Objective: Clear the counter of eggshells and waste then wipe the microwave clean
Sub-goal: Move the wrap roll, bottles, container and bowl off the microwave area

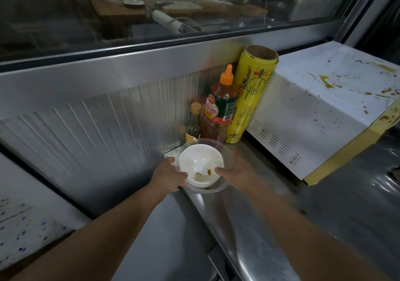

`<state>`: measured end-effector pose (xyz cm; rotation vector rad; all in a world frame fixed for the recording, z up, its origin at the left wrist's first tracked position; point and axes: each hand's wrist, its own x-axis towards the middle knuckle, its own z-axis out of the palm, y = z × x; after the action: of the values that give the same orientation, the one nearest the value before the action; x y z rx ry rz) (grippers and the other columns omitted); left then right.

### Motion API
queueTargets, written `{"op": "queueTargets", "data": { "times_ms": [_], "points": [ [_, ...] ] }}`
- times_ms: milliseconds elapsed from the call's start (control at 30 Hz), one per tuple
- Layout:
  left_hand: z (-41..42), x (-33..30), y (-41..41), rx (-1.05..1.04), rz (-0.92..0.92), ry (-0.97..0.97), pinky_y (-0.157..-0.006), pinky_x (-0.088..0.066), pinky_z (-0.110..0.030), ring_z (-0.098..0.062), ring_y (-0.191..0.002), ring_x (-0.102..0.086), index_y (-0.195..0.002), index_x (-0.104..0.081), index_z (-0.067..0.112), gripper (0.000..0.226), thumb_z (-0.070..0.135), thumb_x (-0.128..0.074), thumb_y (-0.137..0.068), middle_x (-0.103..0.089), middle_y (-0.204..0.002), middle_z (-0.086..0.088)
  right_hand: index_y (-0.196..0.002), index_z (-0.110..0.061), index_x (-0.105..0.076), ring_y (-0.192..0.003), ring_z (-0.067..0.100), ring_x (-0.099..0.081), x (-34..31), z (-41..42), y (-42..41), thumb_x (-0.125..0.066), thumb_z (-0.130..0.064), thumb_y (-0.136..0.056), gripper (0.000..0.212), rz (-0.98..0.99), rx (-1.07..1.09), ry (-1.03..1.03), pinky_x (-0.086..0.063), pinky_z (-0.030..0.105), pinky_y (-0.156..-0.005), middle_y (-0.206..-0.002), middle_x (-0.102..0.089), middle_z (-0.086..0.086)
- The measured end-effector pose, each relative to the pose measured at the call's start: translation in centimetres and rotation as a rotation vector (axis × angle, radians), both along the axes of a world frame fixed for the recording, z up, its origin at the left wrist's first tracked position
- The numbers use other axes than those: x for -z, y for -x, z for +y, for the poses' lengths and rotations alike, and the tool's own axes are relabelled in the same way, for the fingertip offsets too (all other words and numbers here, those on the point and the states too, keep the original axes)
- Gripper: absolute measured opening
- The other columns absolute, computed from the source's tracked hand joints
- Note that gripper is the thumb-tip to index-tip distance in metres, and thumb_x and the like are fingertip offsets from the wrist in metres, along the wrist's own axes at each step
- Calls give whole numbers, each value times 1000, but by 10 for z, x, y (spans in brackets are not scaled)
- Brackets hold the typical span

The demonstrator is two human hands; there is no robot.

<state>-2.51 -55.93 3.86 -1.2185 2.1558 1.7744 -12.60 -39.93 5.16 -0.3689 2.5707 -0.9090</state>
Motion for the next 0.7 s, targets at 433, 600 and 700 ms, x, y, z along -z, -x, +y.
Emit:
{"op": "queueTargets", "data": {
  "times_ms": [433, 600, 700],
  "points": [
    [26, -45, -20, 92, 50, 207, -96, -44, -39, -28, -120, -47, -139, -32, 18, 70, 20, -70, -82, -46, -135, -7, -141, -17, -32, -127, 22, -41, -52, 45, -37, -74, -29, -78, 77, 118, -78, 76, -29, 22, -85, -144, -39, 6],
    [52, -72, -29, 168, 112, 269, -102, -43, -41, -30, -123, -45, -141, -30, 17, 72, 20, -70, -82, -42, -141, -8, -147, -12, -21, -128, 20, -40, -76, 77, -53, -77, -36, -73, 96, 134, -76, 75, -42, 4, -82, -151, -27, 7],
    [72, -84, -33, 211, 159, 261, -104, -40, -42, -29, -125, -42, -141, -30, 19, 72, 20, -70, -82, -38, -143, -8, -150, -17, -11, -143, 19, -16, -86, 102, -65, -74, -39, -76, 100, 135, -62, 17, -23, 32, -113, -157, -11, 2]
  ]
}}
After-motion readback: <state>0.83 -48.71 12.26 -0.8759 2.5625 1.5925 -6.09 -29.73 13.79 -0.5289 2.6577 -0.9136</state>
